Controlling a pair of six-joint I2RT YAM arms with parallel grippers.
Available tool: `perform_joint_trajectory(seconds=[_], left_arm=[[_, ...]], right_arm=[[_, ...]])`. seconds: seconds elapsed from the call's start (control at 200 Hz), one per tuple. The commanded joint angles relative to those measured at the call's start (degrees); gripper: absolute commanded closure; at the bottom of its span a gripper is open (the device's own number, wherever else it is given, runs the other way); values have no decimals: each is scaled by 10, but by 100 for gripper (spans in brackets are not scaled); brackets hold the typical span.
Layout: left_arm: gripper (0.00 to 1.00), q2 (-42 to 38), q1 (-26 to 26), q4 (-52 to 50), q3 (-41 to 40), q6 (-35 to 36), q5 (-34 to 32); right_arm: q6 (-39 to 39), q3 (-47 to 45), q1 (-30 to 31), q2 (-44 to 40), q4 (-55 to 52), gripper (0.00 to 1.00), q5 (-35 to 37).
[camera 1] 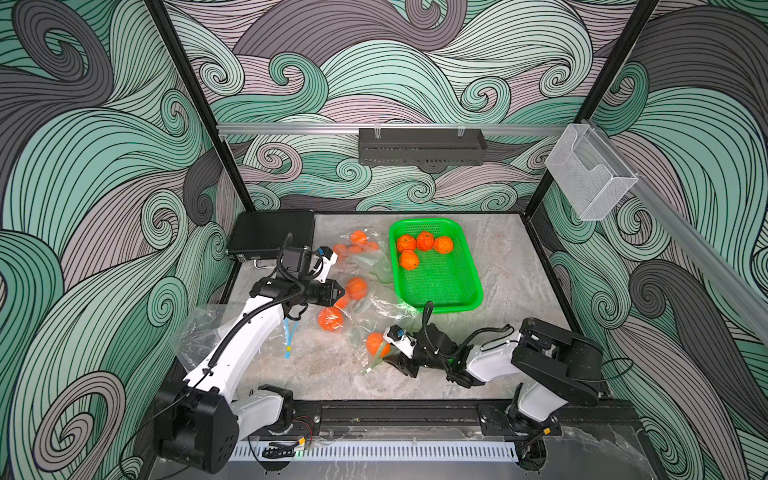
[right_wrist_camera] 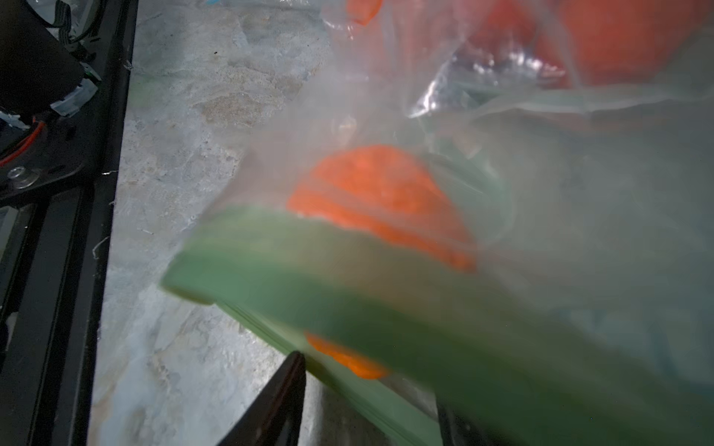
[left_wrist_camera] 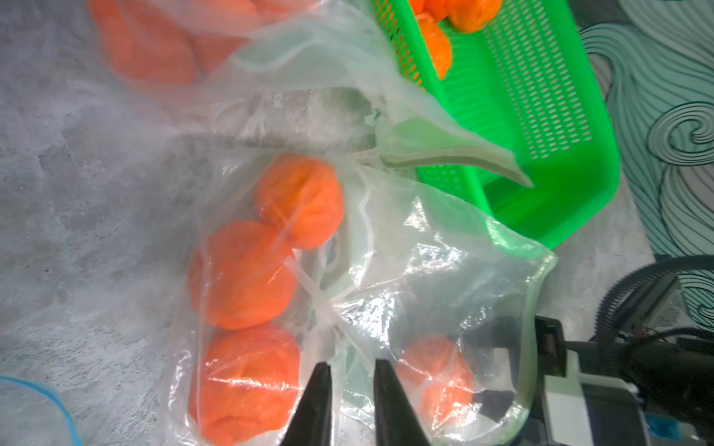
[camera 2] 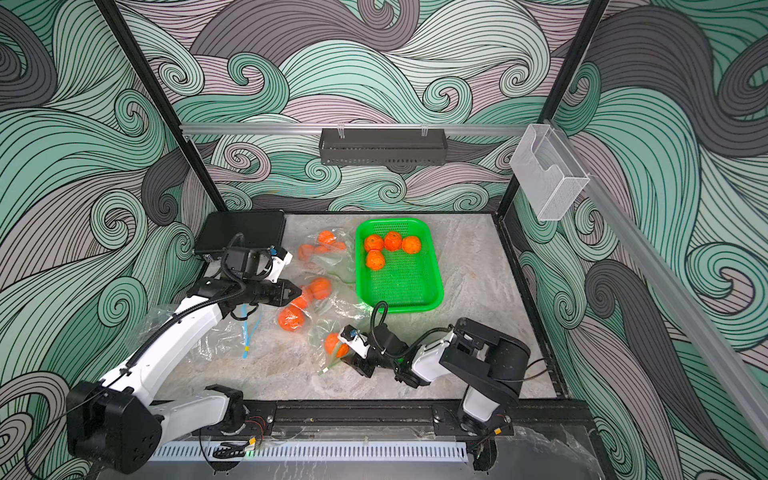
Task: Open the zip-top bag and take out the orange
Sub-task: Pick up the orange from the zipper food storage bag.
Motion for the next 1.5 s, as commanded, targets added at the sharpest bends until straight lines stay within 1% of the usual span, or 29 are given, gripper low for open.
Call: perform_joint_trajectory(seconds=[0.0, 0.11, 0.255, 0.35, 0.495, 0.615, 0.77, 0.921, 1.071, 1.201, 1.381, 1.491], left_arm=[[78, 50, 0, -59, 64, 22, -39], [80, 82, 0, -80, 82, 23, -42], [80, 71, 1, -53, 59, 24, -23], [81, 57, 0, -36, 46, 25, -13], [81, 53, 0, -32, 36, 23, -4], [81, 57, 0, -37, 35, 23, -9], [81, 65, 1, -47, 37, 19, -28], [78, 69, 1, -53, 37, 16, -42], [76, 69, 1, -49, 36, 13, -45], [72, 68, 0, -49, 35, 11, -50], [72, 69, 0, -50, 33, 8, -48], [73, 73, 0, -49, 30, 6, -38]], right_arm=[[15, 15, -2, 6, 16, 45, -11], [12, 17, -3, -9, 8, 44, -9], [2, 20, -5, -39, -18, 42, -1], [3, 30, -8, -53, -32, 36, 6], [-4, 58, -10, -57, -53, 31, 14], [-16, 89, -12, -27, -68, 29, 10], [-17, 123, -18, 17, -68, 27, -12], [-22, 166, -20, 42, -95, 22, -30], [-25, 202, -22, 71, -105, 19, -33], [-5, 224, -29, 103, -96, 17, -31], [23, 268, -42, 138, -106, 17, -39], [40, 287, -47, 155, -109, 20, -53]])
